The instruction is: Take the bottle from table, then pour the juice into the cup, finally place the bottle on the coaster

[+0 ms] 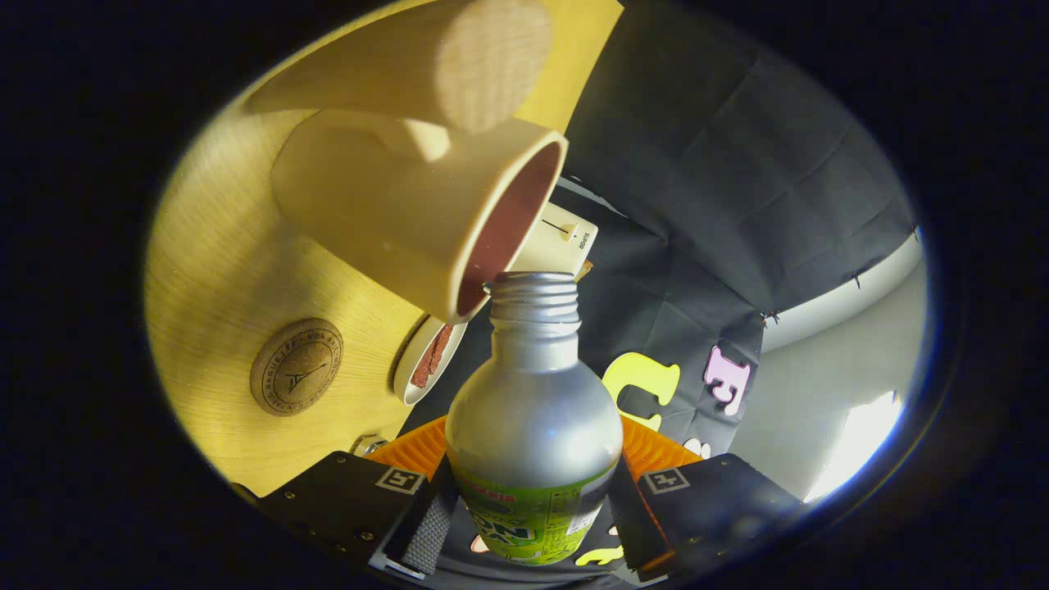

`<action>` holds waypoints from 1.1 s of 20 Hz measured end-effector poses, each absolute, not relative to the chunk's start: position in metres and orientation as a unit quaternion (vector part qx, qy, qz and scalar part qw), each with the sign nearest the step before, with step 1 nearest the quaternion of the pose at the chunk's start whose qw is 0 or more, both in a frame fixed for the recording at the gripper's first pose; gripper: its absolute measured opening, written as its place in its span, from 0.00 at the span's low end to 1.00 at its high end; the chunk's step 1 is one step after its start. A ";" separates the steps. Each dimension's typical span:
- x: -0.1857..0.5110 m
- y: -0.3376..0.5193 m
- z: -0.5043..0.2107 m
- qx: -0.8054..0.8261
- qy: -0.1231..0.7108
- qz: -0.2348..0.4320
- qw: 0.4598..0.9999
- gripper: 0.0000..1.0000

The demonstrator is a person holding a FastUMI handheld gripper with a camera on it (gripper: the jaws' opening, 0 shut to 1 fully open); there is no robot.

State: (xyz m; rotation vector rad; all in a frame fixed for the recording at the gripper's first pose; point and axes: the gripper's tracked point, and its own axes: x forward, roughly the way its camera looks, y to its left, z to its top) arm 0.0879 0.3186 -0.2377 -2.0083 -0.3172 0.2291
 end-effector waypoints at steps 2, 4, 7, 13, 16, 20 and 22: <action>0.089 0.318 -0.235 -0.826 -0.131 0.095 0.541 0.81; 0.091 0.315 -0.235 -0.810 -0.124 0.096 0.565 0.81; 0.093 0.303 -0.240 -0.778 -0.097 0.100 0.613 0.81; 0.089 0.289 -0.240 -0.701 -0.064 0.104 0.703 0.81; 0.091 0.283 -0.243 -0.649 -0.043 0.109 0.752 0.81; 0.095 0.275 -0.236 -0.588 -0.024 0.101 0.802 0.81; 0.097 0.272 -0.232 -0.563 -0.019 0.099 0.820 0.81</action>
